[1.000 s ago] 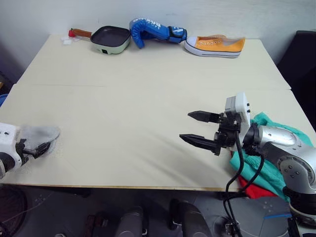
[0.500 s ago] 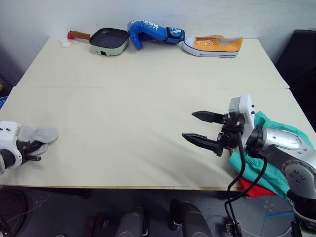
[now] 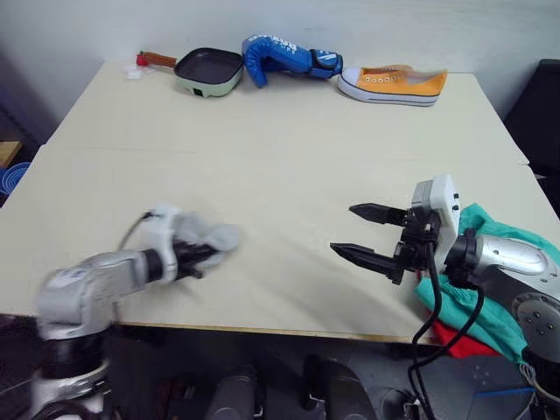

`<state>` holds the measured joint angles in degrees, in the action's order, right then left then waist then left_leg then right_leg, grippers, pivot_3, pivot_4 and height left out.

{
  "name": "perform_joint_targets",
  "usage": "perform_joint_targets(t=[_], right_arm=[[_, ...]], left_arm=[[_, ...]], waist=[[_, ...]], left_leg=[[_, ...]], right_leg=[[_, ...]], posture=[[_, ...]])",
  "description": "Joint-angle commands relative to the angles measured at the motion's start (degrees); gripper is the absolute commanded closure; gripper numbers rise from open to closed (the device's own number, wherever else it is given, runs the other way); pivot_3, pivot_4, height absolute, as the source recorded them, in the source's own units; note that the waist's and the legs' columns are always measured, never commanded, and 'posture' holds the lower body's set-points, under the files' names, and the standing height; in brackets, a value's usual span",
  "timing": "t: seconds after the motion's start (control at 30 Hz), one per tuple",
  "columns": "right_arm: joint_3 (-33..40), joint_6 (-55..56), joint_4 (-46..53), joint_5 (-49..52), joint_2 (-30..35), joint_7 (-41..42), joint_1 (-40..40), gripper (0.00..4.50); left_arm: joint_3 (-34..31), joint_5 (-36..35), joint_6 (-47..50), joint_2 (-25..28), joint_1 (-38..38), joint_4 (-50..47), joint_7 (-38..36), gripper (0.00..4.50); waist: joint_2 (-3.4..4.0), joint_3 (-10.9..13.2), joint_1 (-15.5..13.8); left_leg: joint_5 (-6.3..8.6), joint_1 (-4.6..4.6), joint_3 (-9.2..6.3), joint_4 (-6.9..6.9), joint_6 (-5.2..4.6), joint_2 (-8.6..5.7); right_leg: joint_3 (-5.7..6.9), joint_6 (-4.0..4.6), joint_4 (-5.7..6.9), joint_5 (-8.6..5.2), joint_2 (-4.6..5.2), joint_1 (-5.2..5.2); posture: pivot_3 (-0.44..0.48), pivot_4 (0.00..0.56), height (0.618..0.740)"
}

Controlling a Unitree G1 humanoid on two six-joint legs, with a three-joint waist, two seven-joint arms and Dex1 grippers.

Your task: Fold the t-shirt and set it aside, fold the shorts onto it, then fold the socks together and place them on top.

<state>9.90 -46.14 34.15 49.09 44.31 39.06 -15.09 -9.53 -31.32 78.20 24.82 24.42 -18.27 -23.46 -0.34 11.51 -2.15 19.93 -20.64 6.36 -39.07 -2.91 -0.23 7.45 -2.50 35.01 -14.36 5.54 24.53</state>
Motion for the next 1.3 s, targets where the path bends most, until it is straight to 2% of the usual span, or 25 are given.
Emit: perform_joint_targets(t=[0.03, 0.13, 0.2, 0.27, 0.37, 0.47, 0.53, 0.63, 0.73, 0.83, 1.03, 1.13, 1.3], right_arm=[[-0.3, 1.9, 1.8, -3.5, 1.4, -0.7, 0.8, 0.0], [-3.2, 2.9, 2.3, -7.3, 1.3, -0.9, 1.4, 0.0], [-5.5, 3.9, 2.6, -10.3, 0.6, -1.8, 1.4, 0.0], [-8.4, 5.1, 2.5, -14.0, 0.2, -2.9, 1.2, 0.0], [-12.3, 7.6, 2.3, -19.0, 0.1, -3.1, 1.3, 0.0], [-17.3, 11.8, 1.3, -25.4, 0.4, -2.3, 0.9, 0.0], [-20.0, 14.7, -0.3, -29.1, -0.3, -1.9, -0.2, 0.0], [-25.3, 20.6, -3.9, -36.3, -1.0, -0.7, -3.1, 0.0], [-29.0, 25.3, -8.6, -41.2, -3.3, 0.2, -6.5, 0.0], [-30.7, 27.6, -14.4, -43.2, -7.5, 0.7, -10.1, 0.0], [-31.8, 31.7, -25.8, -47.2, -14.6, 0.5, -16.0, 0.0], [-32.4, 34.3, -31.3, -49.7, -16.4, 1.0, -17.6, 0.64], [-31.5, 35.6, -34.3, -50.4, -18.6, 2.0, -18.1, 2.41]], left_arm=[[2.6, 2.7, 3.0, -5.8, 4.9, 0.7, 6.9, 4.47], [3.3, 4.6, 3.4, -10.8, 8.1, 3.5, 10.6, 4.47], [2.9, 3.6, 4.6, -12.3, 9.1, 2.8, 10.3, 3.89], [2.5, 2.1, 6.5, -11.3, 9.9, 1.2, 8.7, 3.4], [2.2, -0.9, 7.8, -6.1, 10.6, -0.7, 3.9, 2.43], [3.1, -5.7, 5.9, 4.0, 9.5, -3.4, -6.1, 1.48], [5.6, -4.6, -2.5, 12.5, 6.5, -4.2, -13.5, 1.48], [10.8, 1.4, -17.9, 24.5, 0.6, -3.2, -23.5, 1.48], [14.0, 7.1, -32.1, 30.9, -4.8, -0.8, -30.1, 1.48], [16.2, 11.6, -39.5, 30.6, -6.1, 1.8, -30.0, 1.48], [17.8, 16.3, -43.8, 25.9, -4.8, 6.5, -27.2, 1.48], [18.2, 17.8, -44.7, 24.5, -4.4, 8.5, -27.1, 2.13], [17.9, 18.2, -44.4, 23.2, -3.9, 10.0, -27.4, 3.75]], waist=[[0.0, 0.0, 0.4], [-0.02, 0.0, 0.8], [-0.03, 0.0, 0.8], [-0.03, 0.0, 0.8], [-0.03, 0.0, 0.8], [-0.05, 0.0, 1.0], [-0.05, 0.0, 1.2], [-0.04, 0.0, 1.7], [-0.02, 0.1, 2.1], [-0.02, 0.1, 2.0], [-0.02, 0.1, 2.2], [-0.03, 0.0, 2.3], [-0.03, 0.0, 2.3]], left_leg=[[-0.03, 0.0, 0.02, 0.0, 0.01, 0.0], [-0.1, 0.01, 0.02, 0.0, 0.05, 0.03], [-0.13, 0.03, 0.04, 0.0, 0.1, 0.06], [-0.16, 0.03, 0.04, 0.0, 0.15, 0.08], [-0.19, 0.03, 0.04, 0.0, 0.21, 0.08], [-0.22, 0.01, 0.04, 0.0, 0.29, 0.08], [-0.22, 0.03, 0.05, 0.0, 0.36, 0.09], [-0.21, 0.07, 0.07, 0.03, 0.48, 0.09], [-0.17, 0.08, 0.08, 0.06, 0.57, 0.09], [-0.17, 0.03, 0.04, 0.06, 0.57, 0.09], [-0.26, -0.14, 0.0, 0.02, 0.37, 0.09], [-0.31, -0.29, 0.02, -0.01, 0.28, 0.09], [-0.36, -0.47, 0.06, -0.08, 0.2, 0.09]], right_leg=[[-0.01, 0.0, -0.01, 0.0, -0.02, 0.0], [-0.02, 0.0, -0.01, 0.0, -0.08, 0.02], [-0.03, 0.0, -0.01, -0.01, -0.11, 0.02], [-0.04, 0.01, -0.01, -0.01, -0.12, 0.05], [-0.04, 0.03, 0.0, -0.02, -0.12, 0.07], [-0.06, 0.09, 0.01, -0.07, -0.13, 0.15], [-0.08, 0.13, 0.02, -0.13, -0.13, 0.2], [-0.09, 0.22, 0.05, -0.2, -0.12, 0.21], [-0.09, 0.28, 0.06, -0.23, -0.12, 0.23], [-0.05, 0.29, 0.03, -0.24, -0.08, 0.25], [0.01, 0.27, 0.05, -0.23, -0.06, 0.37], [0.01, 0.27, 0.35, -0.22, -0.07, 0.54], [0.0, 0.26, 0.53, -0.22, -0.06, 0.73]], posture=[[0.0, 0.15, 0.74], [0.0, 0.15, 0.74], [0.0, 0.15, 0.74], [0.0, 0.15, 0.74], [0.0, 0.15, 0.74], [0.0, 0.15, 0.74], [0.0, 0.15, 0.74], [0.0, 0.15, 0.74], [0.0, 0.15, 0.74], [0.0, 0.15, 0.74], [0.0, 0.15, 0.74], [0.0, 0.15, 0.74], [0.0, 0.15, 0.74]])
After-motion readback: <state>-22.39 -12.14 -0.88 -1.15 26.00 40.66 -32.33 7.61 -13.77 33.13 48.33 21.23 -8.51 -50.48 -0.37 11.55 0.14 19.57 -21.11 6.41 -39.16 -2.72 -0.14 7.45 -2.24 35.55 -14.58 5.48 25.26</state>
